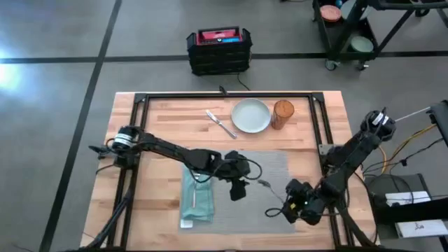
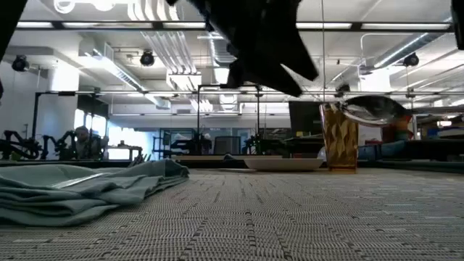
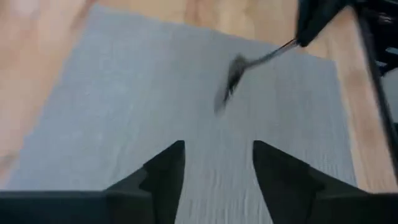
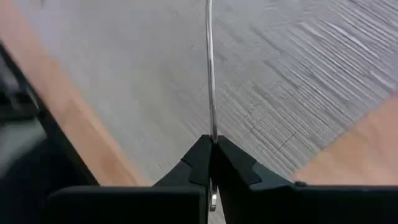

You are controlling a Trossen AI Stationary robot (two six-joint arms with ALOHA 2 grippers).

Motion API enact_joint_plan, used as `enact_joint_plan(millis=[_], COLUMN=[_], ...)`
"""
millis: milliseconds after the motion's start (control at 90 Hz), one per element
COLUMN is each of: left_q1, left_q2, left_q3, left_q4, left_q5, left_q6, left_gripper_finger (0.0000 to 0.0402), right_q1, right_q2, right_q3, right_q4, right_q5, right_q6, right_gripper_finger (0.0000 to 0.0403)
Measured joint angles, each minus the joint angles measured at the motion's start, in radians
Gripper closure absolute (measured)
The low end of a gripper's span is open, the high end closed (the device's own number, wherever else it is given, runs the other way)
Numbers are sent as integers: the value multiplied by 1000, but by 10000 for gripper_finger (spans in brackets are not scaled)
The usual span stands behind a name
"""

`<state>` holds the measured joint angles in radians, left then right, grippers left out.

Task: Set table place
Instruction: Put the silver spoon on the gray placemat

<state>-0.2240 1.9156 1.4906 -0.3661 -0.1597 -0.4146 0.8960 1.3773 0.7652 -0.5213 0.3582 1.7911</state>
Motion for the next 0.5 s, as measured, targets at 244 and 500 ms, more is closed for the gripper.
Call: enact_joint_plan(millis=[244, 500], left_q1=[-58, -87], left_q2=[-42, -38], left_q3=[-45, -47], left_q4=[-41, -34], left_q5=[-238, -241], left_q6=[-33, 15], left_gripper_finger=[214, 239], right_q1=[36, 36], right_q2=[79, 178], right_q3=[-18, -31], right_q4=[5, 52], right_q5=[85, 87], right_q6=[316, 461], right_gripper_finger=[403, 403])
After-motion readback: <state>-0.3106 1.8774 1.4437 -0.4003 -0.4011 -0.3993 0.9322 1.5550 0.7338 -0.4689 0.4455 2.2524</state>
